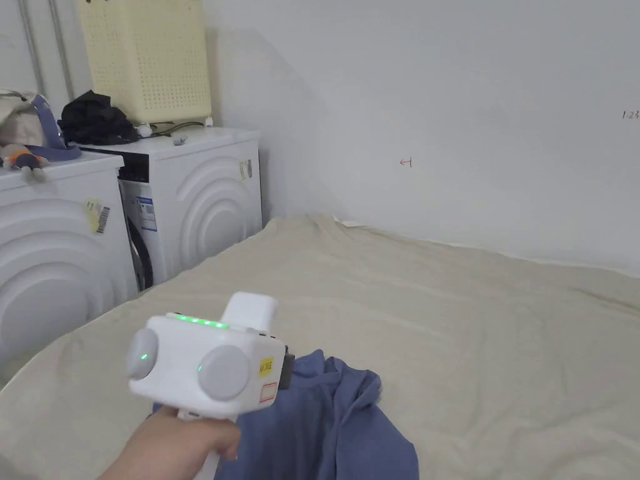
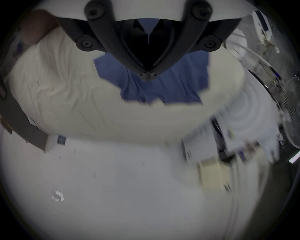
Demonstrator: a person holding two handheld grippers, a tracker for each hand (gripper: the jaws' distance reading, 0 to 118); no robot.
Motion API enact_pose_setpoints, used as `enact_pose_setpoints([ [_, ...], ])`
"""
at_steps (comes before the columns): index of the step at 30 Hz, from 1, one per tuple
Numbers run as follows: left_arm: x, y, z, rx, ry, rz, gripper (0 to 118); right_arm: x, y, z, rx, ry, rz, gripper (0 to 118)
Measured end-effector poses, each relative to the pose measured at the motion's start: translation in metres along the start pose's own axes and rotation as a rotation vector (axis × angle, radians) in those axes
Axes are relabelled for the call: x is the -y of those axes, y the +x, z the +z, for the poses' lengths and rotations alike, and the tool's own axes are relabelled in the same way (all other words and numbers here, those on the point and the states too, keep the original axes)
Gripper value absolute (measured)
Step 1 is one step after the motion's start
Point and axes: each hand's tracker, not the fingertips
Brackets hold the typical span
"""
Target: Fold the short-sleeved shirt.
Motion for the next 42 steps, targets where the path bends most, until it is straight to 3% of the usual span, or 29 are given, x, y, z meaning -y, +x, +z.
enact_pose_setpoints([
  [2, 0.000, -0.008, -0.053, 0.006, -0.133, 0.040, 0, 0.007, 0.006, -0.005, 0.018, -0.028, -0.017, 0],
  [3, 0.002, -0.013, -0.074, 0.015, -0.186, 0.063, 18, 0.011, 0.009, -0.008, 0.030, -0.044, -0.020, 0],
  [5, 0.002, -0.018, -0.105, 0.018, -0.225, 0.084, 95, 0.016, 0.015, -0.013, 0.031, -0.085, -0.022, 0],
  [6, 0.001, -0.019, -0.119, -0.008, -0.245, 0.092, 118, 0.019, 0.018, -0.016, 0.022, -0.106, -0.031, 0],
  [7, 0.000, -0.019, -0.130, -0.030, -0.248, 0.089, 113, 0.022, 0.020, -0.018, 0.014, -0.118, -0.040, 0],
  [8, 0.000, -0.021, -0.128, -0.026, -0.112, 0.092, 114, 0.024, 0.022, -0.021, 0.008, -0.126, -0.045, 0],
  [15, 0.013, -0.024, -0.176, -0.102, -0.439, -0.058, 114, 0.037, 0.018, -0.038, -0.026, -0.168, -0.055, 0],
  [17, 0.018, -0.032, -0.194, -0.095, -0.500, -0.036, 114, 0.039, 0.015, -0.042, -0.045, -0.187, -0.051, 0],
  [20, 0.019, -0.034, -0.190, -0.085, -0.423, 0.075, 114, 0.043, 0.012, -0.043, -0.062, -0.196, -0.033, 0],
  [22, 0.024, -0.024, -0.182, -0.102, -0.394, 0.045, 107, 0.045, 0.011, -0.045, -0.065, -0.206, -0.017, 0],
  [23, 0.025, -0.018, -0.176, -0.093, -0.361, 0.005, 96, 0.045, 0.011, -0.045, -0.065, -0.211, -0.012, 0],
  [25, 0.021, -0.008, -0.163, -0.040, -0.340, -0.047, 56, 0.046, 0.012, -0.045, -0.070, -0.218, -0.019, 0],
  [26, 0.020, -0.006, -0.158, -0.025, -0.331, -0.069, 24, 0.045, 0.012, -0.045, -0.072, -0.220, -0.028, 0],
  [27, 0.020, -0.006, -0.155, -0.044, -0.335, -0.078, 3, 0.044, 0.011, -0.044, -0.074, -0.222, -0.036, 0],
  [35, 0.007, -0.030, -0.128, -0.015, -0.261, 0.120, 3, 0.037, 0.018, -0.031, -0.072, -0.215, -0.059, 0],
  [42, -0.028, -0.051, -0.030, 0.014, -0.045, 0.186, 3, 0.022, 0.034, -0.009, -0.048, -0.150, -0.087, 0],
])
